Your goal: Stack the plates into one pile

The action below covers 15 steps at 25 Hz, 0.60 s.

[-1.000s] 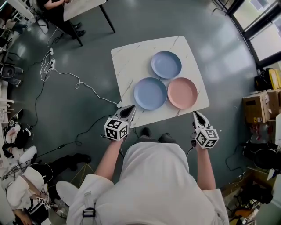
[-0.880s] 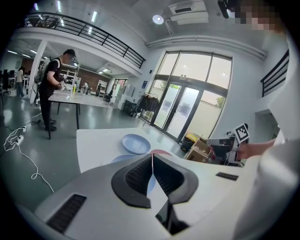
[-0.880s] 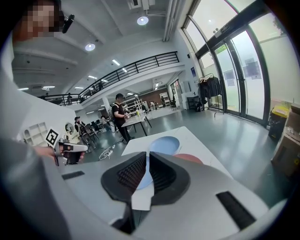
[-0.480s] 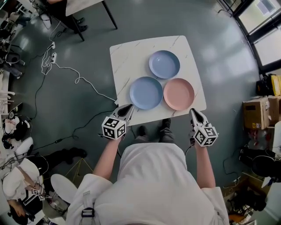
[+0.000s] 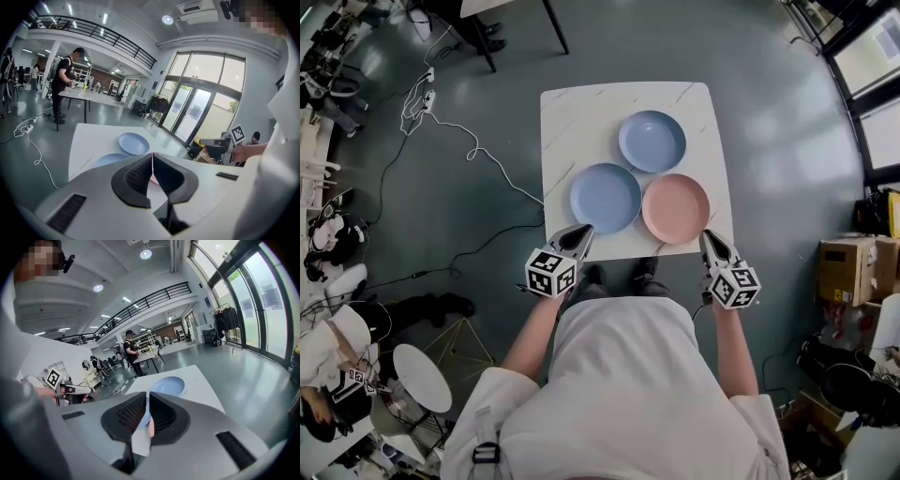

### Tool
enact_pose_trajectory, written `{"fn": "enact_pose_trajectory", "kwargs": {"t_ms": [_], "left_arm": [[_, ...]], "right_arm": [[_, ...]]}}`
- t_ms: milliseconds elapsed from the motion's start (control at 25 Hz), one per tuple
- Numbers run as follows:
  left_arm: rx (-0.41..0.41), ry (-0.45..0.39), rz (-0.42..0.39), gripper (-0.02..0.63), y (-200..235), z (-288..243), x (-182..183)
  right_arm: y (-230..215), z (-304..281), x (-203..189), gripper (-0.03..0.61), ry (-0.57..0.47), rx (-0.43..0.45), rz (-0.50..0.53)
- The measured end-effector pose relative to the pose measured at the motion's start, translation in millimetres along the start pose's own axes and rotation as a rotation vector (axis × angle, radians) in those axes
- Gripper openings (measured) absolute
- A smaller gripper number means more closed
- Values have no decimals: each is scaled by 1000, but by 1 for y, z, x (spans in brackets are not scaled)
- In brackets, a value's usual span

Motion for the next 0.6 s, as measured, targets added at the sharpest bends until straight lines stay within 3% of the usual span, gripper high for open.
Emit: {"fn": "enact_pose_trajectory", "kwargs": {"t_ms": [600], "left_arm": [[86,26,74,18,-45,-42,-18]], "right_arm": [[-63,-29,-4,38,123,123,11]]}}
Point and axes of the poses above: the fingertips, and each gripper's own axes: z backward along the fingers, y to its left, x out of its top, the point moved 9 cm from there along z, backward along the fingers
